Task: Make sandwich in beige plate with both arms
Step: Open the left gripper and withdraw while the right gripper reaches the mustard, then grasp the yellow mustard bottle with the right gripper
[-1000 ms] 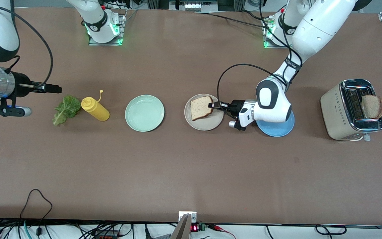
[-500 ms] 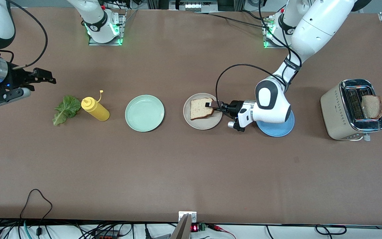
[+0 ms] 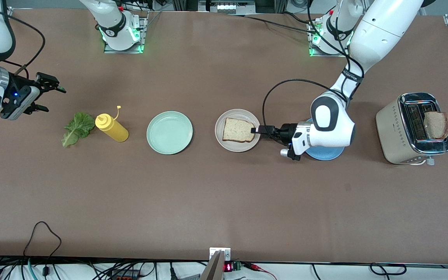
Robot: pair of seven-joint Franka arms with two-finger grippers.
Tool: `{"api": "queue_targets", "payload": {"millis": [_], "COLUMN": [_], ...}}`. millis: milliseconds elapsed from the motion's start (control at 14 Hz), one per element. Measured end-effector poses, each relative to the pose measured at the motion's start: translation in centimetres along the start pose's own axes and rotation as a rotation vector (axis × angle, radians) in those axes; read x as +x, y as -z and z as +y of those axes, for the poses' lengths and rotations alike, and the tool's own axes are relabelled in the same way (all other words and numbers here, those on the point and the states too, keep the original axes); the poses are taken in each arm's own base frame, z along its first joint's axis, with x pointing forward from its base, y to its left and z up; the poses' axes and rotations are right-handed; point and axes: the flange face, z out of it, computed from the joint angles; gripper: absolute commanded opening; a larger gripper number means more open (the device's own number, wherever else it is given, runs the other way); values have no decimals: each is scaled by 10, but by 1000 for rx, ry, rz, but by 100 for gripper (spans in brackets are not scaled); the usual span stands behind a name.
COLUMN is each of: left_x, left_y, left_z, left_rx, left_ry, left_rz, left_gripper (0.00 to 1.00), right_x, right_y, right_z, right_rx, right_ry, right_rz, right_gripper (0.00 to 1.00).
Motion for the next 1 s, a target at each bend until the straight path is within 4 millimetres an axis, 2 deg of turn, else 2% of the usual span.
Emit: {"api": "queue_targets", "payload": {"millis": [143, 286, 357, 643, 714, 857, 1000], "left_x": [-2, -9, -12, -22, -23, -21, -22], "left_y": [19, 55, 80, 202, 226, 263, 292], "left_z": [3, 13, 16, 14, 15, 31, 61], "left_rx": [23, 73, 110, 289, 364, 556, 733], "left_ry": [-23, -78, -109, -173, -185, -182, -134], "left_rz": [-1, -29, -50, -76, -84, -92, -75], "left_gripper": [100, 100, 100, 100, 100, 100, 100], "right_x": [-10, -16, -21, -43, -46, -49, -49], "right_y": [-14, -31, -41, -83, -95, -121, -150], "right_z": [5, 6, 9, 29, 34, 42, 47], "right_rx": [3, 43, 57, 98, 106, 118, 124], "right_ry": [141, 260, 316, 459, 488, 545, 600], "right_rz": [48, 139, 184, 328, 369, 452, 529], "right_gripper": [100, 100, 100, 100, 100, 100, 100]}}
